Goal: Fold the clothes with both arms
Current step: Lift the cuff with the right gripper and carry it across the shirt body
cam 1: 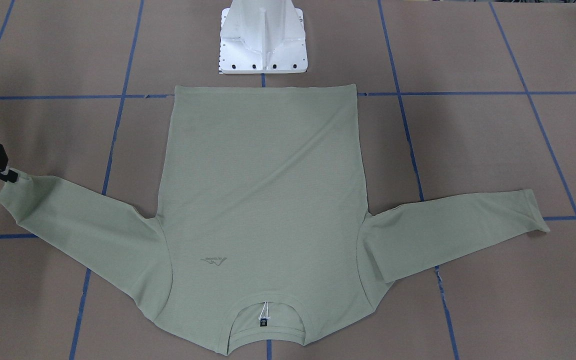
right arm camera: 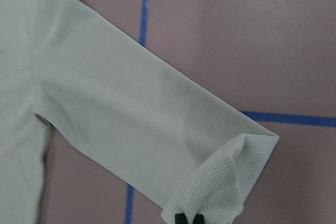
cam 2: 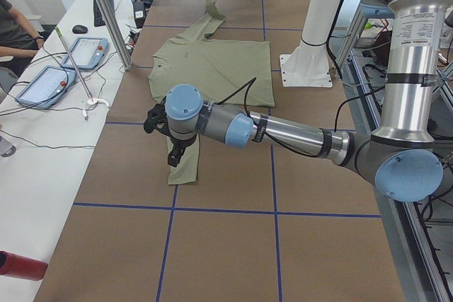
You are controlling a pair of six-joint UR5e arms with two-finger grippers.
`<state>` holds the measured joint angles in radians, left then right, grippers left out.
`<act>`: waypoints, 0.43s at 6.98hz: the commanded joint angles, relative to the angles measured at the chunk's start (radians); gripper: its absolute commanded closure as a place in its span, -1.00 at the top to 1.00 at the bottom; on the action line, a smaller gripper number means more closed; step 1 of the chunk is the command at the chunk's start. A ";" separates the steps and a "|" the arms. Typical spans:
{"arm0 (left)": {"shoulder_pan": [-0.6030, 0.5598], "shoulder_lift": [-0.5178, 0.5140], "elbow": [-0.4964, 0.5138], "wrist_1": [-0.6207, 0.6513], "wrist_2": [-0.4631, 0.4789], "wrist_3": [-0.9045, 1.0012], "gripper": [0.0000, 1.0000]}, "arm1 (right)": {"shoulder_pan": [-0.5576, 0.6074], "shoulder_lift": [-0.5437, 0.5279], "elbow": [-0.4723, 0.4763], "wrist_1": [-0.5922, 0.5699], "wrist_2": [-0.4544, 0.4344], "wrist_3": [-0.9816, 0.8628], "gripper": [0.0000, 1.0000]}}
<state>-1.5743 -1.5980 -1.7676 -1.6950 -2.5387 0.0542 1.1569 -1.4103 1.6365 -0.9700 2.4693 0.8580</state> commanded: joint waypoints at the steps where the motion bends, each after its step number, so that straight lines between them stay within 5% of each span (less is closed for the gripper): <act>1: -0.001 0.001 -0.006 0.000 0.000 -0.001 1.00 | -0.020 0.243 -0.004 -0.096 0.016 0.195 -1.00; 3: -0.001 -0.003 0.000 0.002 0.002 -0.001 1.00 | -0.119 0.460 -0.021 -0.209 -0.036 0.272 -1.00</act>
<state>-1.5753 -1.5988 -1.7699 -1.6947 -2.5384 0.0537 1.0936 -1.0807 1.6244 -1.1110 2.4683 1.0892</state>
